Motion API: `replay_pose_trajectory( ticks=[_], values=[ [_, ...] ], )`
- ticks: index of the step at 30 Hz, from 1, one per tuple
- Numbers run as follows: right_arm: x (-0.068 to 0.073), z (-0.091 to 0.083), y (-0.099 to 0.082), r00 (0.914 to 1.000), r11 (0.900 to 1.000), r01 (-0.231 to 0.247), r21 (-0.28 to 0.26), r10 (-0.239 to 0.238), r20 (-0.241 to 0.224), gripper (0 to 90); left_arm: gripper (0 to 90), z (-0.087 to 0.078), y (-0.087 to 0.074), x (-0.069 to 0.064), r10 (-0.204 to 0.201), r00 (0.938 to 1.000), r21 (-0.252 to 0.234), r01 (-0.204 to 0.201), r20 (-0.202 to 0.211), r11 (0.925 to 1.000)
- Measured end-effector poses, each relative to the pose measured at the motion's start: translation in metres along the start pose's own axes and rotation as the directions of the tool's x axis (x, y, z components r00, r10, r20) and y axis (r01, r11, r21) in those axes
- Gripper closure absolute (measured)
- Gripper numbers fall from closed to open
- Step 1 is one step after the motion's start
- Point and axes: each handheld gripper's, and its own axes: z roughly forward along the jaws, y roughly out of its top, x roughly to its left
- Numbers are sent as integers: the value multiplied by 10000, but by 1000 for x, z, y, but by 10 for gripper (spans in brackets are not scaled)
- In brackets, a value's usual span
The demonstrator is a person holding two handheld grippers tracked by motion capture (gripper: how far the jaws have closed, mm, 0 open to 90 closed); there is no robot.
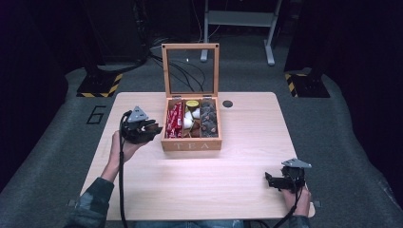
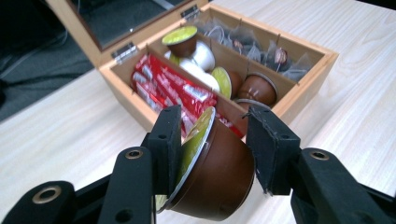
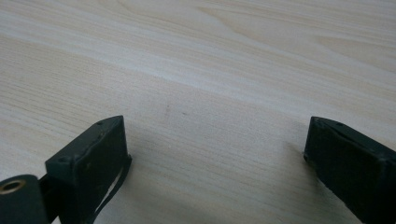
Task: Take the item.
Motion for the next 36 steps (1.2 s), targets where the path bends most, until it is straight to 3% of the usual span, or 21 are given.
replay_pose_trajectory(
  ticks=[4, 15, 26, 32, 36],
  values=[
    [0, 0, 0, 10000, 10000, 34, 11, -34, 10, 55, 561, -5, -11, 1, -59, 10000, 150, 60, -57, 9999],
    [0, 0, 0, 10000, 10000, 35, 15, -35, 4, 55, 562, -7, -53, 14, -815, 9964, 362, 824, -244, 9959],
    [0, 0, 0, 10000, 10000, 33, 10, -33, 6, 55, 563, 5, -92, 30, -1626, 9854, 648, 1657, -504, 9840],
    [0, 0, 0, 10000, 10000, 32, 13, -32, 6, 55, 563, 10, -103, 38, -2050, 9768, 597, 2086, -616, 9762],
    [0, 0, 0, 10000, 10000, 36, 11, -36, 4, 55, 564, 14, -110, 42, -2105, 9755, 769, 2151, -646, 9735]
  ],
)
